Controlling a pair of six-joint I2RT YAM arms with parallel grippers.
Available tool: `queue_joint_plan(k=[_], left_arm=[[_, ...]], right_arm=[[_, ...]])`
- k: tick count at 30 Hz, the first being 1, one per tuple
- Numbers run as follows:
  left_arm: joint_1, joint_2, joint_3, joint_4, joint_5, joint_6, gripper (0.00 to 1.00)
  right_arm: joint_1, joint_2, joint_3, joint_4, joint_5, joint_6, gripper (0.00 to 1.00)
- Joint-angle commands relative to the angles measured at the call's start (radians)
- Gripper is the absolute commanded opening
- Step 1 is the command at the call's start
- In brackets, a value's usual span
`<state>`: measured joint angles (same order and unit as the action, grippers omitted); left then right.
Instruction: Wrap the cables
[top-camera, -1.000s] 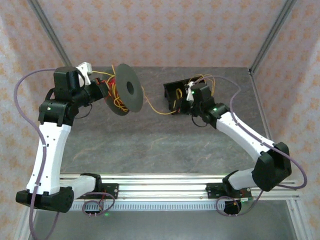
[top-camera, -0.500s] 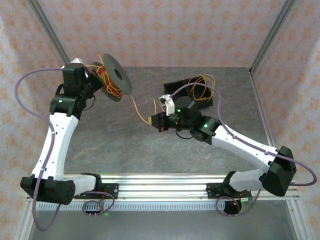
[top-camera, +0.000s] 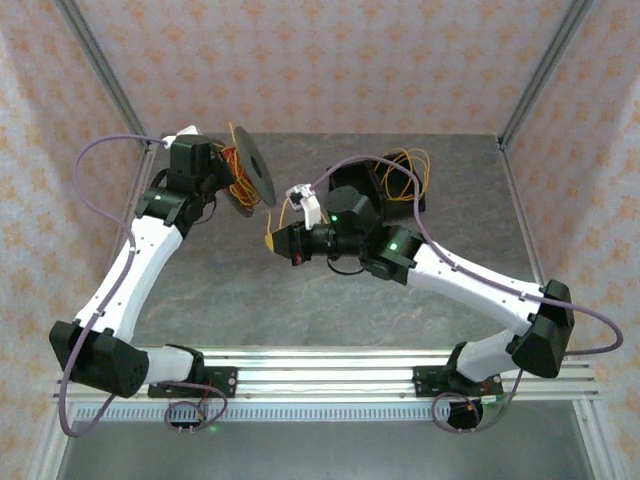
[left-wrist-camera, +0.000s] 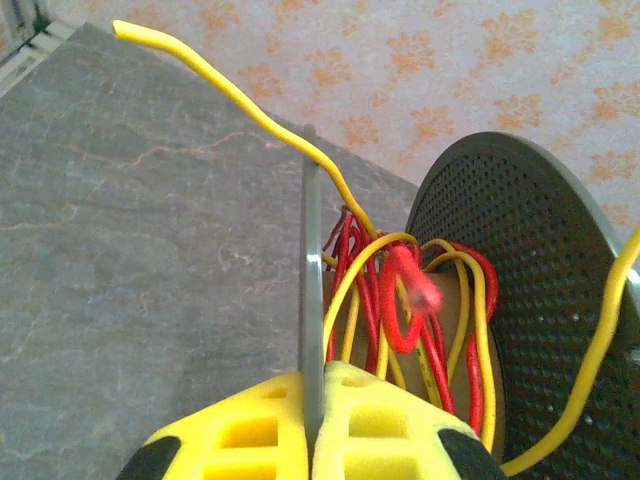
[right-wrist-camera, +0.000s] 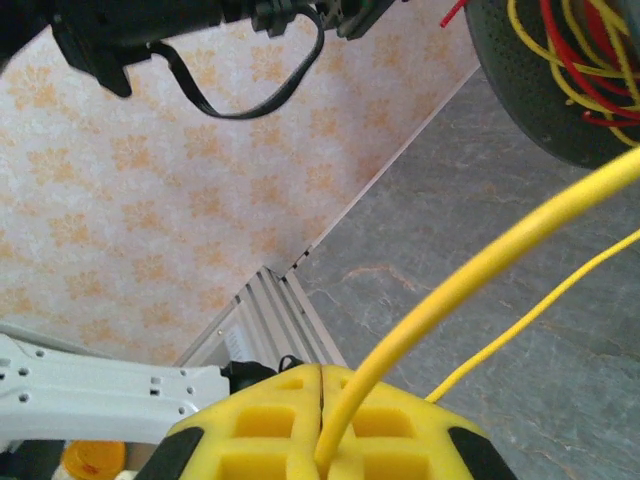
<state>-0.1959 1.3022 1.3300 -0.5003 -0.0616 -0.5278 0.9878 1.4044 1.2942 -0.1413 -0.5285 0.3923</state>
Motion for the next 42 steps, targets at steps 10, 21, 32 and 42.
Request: queue_joint_plan(k=[10,21,32,42], left_arm=[[-0.199,-0.017,-0.068,0.17,-0.111,0.114,0.0],[-0.293,-0.064,-0.169,0.173,-0.036,0.218,0.0],[-0.391,-0.066,-0.188,0.143,-0.055,0.35,0.0],[-0.415,-0.107,-0.23,0.122,-0.017,0.398,0.0]], right_arm=[[-0.083,0.102,0.169,0.039,0.192,0.2,0.0],[-0.274,0.118,0.178,0.014,0.182,0.269,0.0],[-0.348,0.285,0.444,-0.204,0.127,0.17,0.0],[-0.451,0.377,0.537,-0.306,0.033,0.142,0.0]])
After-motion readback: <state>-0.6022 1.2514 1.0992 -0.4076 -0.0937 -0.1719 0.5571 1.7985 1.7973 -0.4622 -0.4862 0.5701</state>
